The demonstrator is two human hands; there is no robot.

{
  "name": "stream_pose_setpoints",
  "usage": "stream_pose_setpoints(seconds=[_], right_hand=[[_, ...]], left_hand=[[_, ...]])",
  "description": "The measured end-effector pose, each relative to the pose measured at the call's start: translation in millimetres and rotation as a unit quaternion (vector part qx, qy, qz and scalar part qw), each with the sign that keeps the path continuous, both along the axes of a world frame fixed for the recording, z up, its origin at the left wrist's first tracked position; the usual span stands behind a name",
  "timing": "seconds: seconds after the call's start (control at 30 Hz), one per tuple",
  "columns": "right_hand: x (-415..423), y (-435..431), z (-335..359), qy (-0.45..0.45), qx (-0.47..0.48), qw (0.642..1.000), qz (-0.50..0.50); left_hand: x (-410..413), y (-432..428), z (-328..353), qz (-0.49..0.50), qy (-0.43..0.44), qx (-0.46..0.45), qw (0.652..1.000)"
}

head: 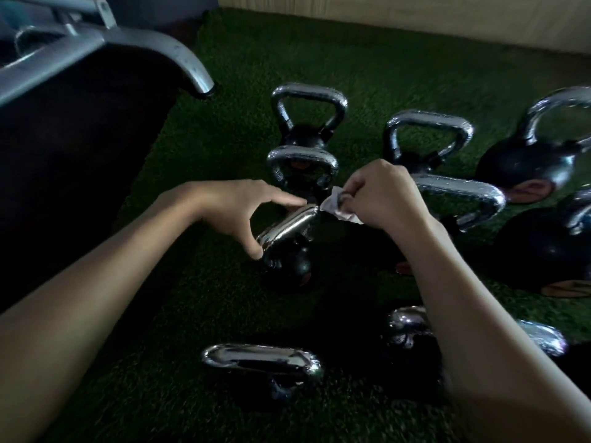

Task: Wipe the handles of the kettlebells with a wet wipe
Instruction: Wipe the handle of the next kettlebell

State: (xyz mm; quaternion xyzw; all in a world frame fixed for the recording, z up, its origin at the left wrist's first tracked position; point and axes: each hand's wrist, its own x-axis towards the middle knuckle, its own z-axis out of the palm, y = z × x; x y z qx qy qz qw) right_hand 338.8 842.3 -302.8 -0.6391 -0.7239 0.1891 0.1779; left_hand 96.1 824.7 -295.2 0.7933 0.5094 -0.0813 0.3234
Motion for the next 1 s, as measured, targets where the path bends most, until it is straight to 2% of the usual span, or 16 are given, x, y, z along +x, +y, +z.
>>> stream_pose_setpoints(seconds=[0.07, 0.13, 0.27, 0.37, 0.5, 0.7, 1.0], right_hand=[[3, 8, -7, -0.004, 0.004, 1.000, 0.027], [1, 14, -12, 0.009, -0.005, 0.997, 0.078], [-10, 19, -21, 0.013, -0.022, 0.983, 0.183], [-14, 26, -20, 0.015, -0.050, 0.971, 0.234], [-12, 29, -15, -0.013, -0.105, 0.954, 0.280], [-6, 15, -29, 0.008, -0.083, 0.972, 0.219], [-3, -2, -28, -0.057, -0.065, 0.976, 0.202]], left_hand=[[4, -14, -7, 0.016, -0.002, 0.035, 0.999], [2, -35, -17, 0.077, -0.023, 0.074, 0.994], [3, -76, -40, 0.215, -0.080, 0.183, 0.956], [8, -84, -52, 0.263, -0.116, 0.224, 0.931], [-1, -74, -54, 0.245, -0.126, 0.227, 0.934], [-30, -47, -43, 0.202, -0.068, 0.234, 0.948], [-32, -29, -35, 0.149, -0.099, 0.225, 0.958]])
